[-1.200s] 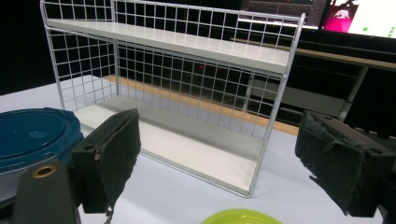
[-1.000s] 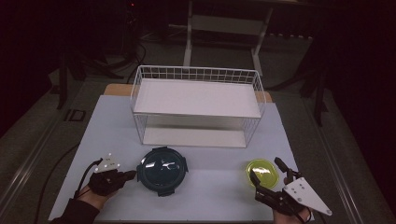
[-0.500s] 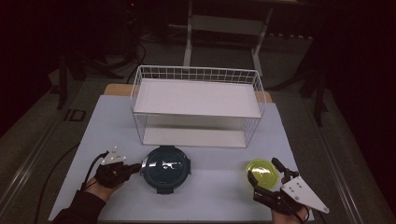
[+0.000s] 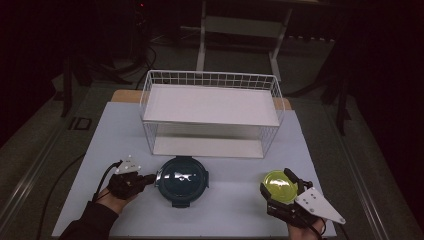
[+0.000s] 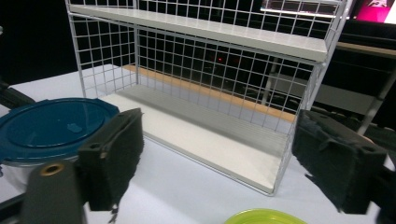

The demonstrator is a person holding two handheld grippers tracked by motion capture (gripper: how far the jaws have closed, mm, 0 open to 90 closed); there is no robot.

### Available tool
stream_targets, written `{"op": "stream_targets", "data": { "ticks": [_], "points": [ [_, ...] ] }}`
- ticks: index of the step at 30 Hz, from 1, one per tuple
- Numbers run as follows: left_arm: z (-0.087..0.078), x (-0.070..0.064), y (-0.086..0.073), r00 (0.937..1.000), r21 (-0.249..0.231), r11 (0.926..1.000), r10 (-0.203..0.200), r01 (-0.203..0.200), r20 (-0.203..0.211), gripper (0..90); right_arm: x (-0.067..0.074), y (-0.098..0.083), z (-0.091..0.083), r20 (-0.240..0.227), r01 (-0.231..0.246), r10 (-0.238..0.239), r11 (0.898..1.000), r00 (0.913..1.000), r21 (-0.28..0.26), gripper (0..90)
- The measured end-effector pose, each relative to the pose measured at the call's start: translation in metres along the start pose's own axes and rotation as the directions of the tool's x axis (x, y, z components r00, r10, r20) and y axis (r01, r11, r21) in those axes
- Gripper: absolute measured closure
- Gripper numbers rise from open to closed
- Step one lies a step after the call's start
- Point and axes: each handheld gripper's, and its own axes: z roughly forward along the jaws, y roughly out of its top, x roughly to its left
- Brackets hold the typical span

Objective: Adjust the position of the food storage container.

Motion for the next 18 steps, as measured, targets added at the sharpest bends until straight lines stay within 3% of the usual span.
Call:
{"op": "stream_targets", "data": {
  "ticks": [6,11,18],
  "points": [
    [0.0039,-0.003,0.003,1.0,0.001,1.0,-0.001,0.001,0.006,89.0,-0.0005,-0.002,0.0039,-0.023,0.0,0.001,0.999,0.9997,0.048,17.6],
    [0.0083,-0.0085,0.0057,0.9999,0.001,1.0,0.008,-0.008,0.015,89.0,0.001,-0.0003,0.003,-0.016,0.043,-0.043,0.999,0.999,0.025,18.0],
    [0.0105,-0.0091,0.0057,0.9997,-0.012,0.9999,0.011,-0.011,0.021,88.4,-0.0054,-0.0011,0.0021,0.009,0.02,-0.02,0.999,0.9997,0.034,18.6]
  ]
}}
